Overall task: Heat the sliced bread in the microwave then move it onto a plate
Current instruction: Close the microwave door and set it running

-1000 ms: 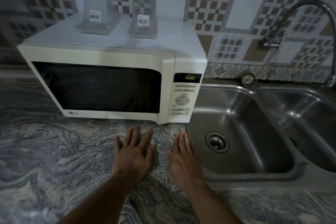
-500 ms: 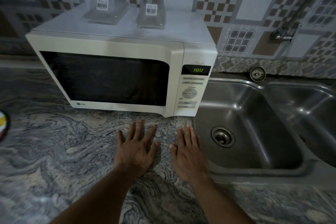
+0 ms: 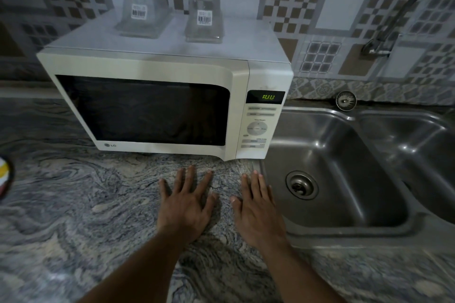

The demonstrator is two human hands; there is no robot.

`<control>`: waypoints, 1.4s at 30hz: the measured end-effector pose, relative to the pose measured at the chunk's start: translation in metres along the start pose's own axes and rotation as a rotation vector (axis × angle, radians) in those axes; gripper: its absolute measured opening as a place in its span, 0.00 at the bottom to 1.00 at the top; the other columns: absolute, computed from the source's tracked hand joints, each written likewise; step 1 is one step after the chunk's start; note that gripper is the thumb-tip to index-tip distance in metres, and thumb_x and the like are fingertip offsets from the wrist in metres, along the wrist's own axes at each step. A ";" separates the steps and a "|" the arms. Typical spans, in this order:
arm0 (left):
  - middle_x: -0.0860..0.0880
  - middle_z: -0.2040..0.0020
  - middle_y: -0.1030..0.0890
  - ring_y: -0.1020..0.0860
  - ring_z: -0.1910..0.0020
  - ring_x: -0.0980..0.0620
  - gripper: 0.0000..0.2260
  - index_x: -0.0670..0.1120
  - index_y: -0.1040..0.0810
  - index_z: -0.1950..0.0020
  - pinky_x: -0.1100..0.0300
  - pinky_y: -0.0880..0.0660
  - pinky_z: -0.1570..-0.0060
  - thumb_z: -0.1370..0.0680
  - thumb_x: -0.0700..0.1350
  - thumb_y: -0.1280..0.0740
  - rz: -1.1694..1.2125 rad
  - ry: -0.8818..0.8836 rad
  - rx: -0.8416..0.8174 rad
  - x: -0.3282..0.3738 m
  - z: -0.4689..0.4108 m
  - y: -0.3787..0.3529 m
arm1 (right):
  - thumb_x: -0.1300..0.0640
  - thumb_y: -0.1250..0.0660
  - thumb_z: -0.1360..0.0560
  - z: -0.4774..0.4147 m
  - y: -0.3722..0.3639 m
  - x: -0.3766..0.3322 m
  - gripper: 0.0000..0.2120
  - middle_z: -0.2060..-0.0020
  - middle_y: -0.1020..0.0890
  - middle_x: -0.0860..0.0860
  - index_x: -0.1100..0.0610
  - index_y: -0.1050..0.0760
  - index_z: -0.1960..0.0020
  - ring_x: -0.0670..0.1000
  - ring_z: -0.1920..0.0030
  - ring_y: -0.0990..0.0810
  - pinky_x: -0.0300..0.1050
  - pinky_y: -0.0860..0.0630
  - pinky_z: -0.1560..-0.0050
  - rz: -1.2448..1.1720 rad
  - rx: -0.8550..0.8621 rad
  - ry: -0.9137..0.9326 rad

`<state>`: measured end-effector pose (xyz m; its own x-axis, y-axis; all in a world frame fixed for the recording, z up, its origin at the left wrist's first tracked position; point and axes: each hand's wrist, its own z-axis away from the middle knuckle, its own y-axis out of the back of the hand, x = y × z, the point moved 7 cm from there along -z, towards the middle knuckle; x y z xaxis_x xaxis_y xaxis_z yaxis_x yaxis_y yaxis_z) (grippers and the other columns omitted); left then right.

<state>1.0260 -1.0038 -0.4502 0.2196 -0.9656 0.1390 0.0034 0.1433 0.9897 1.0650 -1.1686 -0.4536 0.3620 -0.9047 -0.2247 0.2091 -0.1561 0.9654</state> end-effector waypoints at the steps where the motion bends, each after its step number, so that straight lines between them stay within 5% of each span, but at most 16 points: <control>1: 0.51 0.20 0.63 0.65 0.22 0.47 0.27 0.66 0.66 0.24 0.36 0.64 0.27 0.22 0.68 0.64 -0.001 0.000 0.000 0.000 0.000 0.000 | 0.36 0.76 0.29 0.000 0.000 0.000 0.41 0.22 0.69 0.52 0.53 0.66 0.19 0.51 0.23 0.72 0.51 0.68 0.23 -0.002 0.001 -0.002; 13: 0.50 0.20 0.62 0.64 0.21 0.47 0.28 0.64 0.65 0.23 0.35 0.63 0.27 0.22 0.67 0.64 -0.008 0.002 -0.009 0.001 0.001 0.003 | 0.40 0.63 0.17 -0.001 0.001 0.001 0.32 0.22 0.68 0.52 0.53 0.65 0.19 0.50 0.22 0.71 0.52 0.66 0.22 0.007 -0.007 -0.008; 42: 0.50 0.20 0.63 0.64 0.22 0.47 0.28 0.64 0.66 0.23 0.35 0.63 0.27 0.22 0.68 0.65 -0.032 -0.001 -0.007 0.000 0.000 -0.001 | 0.40 0.63 0.17 0.001 0.002 0.002 0.31 0.21 0.67 0.53 0.53 0.65 0.19 0.51 0.22 0.71 0.51 0.66 0.23 0.012 0.006 0.000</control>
<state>1.0256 -1.0038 -0.4508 0.2187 -0.9699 0.1075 0.0176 0.1140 0.9933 1.0653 -1.1707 -0.4523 0.3642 -0.9066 -0.2129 0.1996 -0.1473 0.9687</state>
